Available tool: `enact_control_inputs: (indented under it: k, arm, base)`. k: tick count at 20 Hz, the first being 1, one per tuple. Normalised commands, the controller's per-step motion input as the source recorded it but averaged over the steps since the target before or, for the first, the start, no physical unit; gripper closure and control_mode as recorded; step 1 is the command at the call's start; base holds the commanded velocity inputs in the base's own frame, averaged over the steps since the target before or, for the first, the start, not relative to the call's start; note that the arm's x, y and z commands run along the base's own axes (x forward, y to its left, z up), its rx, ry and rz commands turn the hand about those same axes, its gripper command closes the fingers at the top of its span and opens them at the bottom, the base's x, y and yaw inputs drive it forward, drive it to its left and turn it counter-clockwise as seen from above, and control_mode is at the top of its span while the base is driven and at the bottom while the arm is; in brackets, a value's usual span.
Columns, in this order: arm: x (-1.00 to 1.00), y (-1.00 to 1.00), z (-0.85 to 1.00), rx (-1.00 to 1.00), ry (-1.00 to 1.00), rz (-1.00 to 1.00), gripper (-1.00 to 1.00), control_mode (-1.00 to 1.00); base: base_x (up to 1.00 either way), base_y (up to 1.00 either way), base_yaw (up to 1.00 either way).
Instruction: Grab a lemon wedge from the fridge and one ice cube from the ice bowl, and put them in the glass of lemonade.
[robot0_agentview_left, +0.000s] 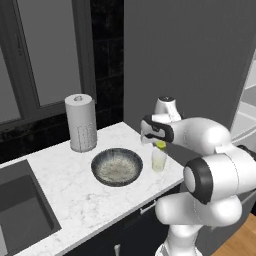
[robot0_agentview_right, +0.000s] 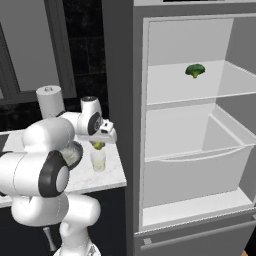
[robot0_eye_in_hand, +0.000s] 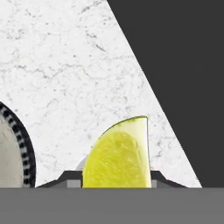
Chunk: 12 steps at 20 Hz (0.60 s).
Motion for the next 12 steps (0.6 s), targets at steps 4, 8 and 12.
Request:
enact_control_inputs:
  k: [4, 8, 12]
  arm:
    - [0.0, 0.0, -0.32, 0.01, -0.1, 0.0, 1.0, -1.0]
    - [0.0, 0.0, -0.03, 0.0, -0.02, 0.0, 1.0, -1.0]
    - [0.0, 0.0, 0.0, 0.0, 0.0, 0.0, -1.0, -1.0]
  base:
    - [0.0, 0.0, 0.0]
    - [0.0, 0.0, 0.0]
    - [0.0, 0.0, 0.0]
